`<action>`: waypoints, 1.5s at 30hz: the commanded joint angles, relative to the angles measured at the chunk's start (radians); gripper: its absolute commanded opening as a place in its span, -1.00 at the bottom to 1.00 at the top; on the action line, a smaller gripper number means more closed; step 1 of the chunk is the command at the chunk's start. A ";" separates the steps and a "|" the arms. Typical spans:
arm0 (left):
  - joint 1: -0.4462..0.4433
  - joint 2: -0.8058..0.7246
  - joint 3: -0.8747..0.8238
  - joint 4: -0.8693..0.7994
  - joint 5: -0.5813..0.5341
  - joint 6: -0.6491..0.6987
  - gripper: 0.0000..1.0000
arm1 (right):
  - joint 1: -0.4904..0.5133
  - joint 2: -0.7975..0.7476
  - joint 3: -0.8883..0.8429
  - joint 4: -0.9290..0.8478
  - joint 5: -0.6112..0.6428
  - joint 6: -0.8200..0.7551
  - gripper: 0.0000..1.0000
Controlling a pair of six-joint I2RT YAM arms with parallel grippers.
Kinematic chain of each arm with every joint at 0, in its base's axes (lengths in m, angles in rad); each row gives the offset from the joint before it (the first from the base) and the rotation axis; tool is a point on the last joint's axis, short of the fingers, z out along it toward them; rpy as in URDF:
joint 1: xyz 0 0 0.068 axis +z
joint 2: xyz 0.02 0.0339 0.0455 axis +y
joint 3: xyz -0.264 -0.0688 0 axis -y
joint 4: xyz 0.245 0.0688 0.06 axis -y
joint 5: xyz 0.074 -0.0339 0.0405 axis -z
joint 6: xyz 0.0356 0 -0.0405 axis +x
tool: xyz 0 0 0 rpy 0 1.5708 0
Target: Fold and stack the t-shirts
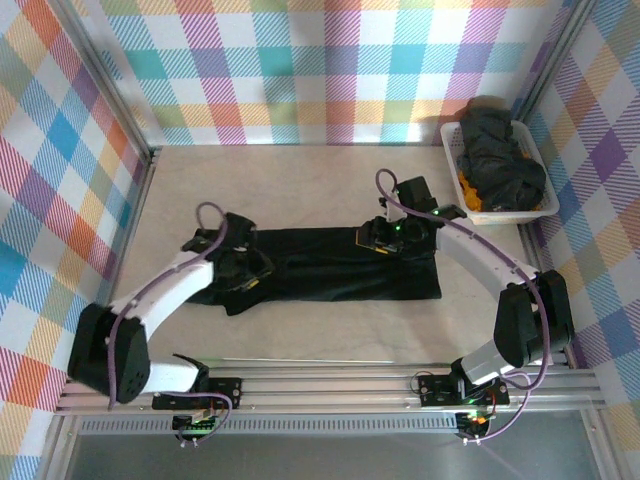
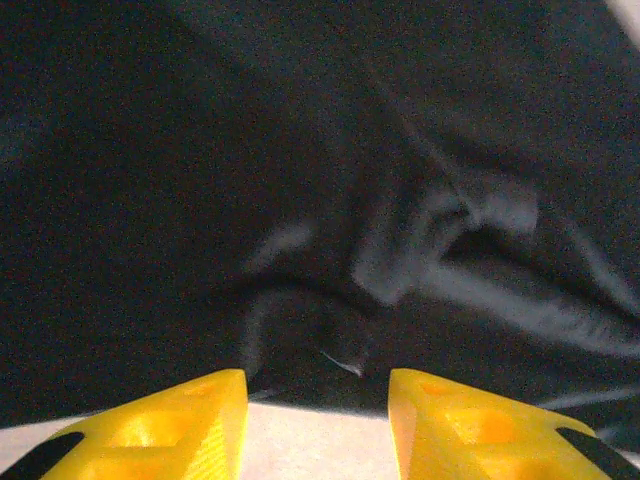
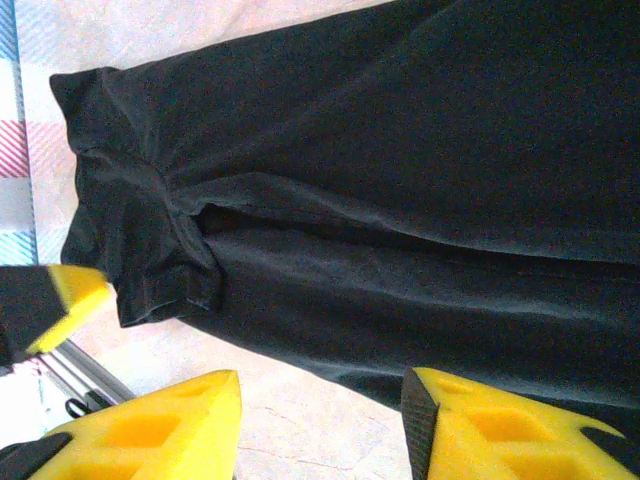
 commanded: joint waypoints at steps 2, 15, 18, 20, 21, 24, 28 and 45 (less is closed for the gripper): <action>0.237 -0.082 -0.100 -0.078 0.036 0.072 -0.17 | 0.031 -0.018 -0.008 0.053 -0.044 0.014 -0.06; 0.381 0.018 -0.163 0.244 -0.102 0.220 -0.21 | 0.131 0.009 -0.025 0.231 -0.220 0.071 0.00; 0.383 0.054 -0.184 0.285 -0.116 0.234 -0.21 | 0.131 0.004 -0.021 0.235 -0.229 0.076 0.01; 0.382 0.091 -0.187 0.315 -0.100 0.243 -0.22 | 0.131 0.005 -0.015 0.234 -0.231 0.076 0.02; 0.383 0.111 -0.183 0.321 -0.100 0.249 -0.22 | 0.131 0.005 -0.014 0.232 -0.231 0.076 0.02; 0.383 0.139 -0.188 0.380 -0.092 0.264 -0.22 | 0.131 0.009 -0.010 0.232 -0.234 0.076 0.02; 0.383 0.146 -0.187 0.396 -0.065 0.268 -0.33 | 0.131 0.010 -0.011 0.228 -0.226 0.074 0.02; 0.383 0.075 -0.192 0.294 -0.026 0.289 -0.64 | 0.131 0.015 -0.013 0.208 -0.207 0.068 0.01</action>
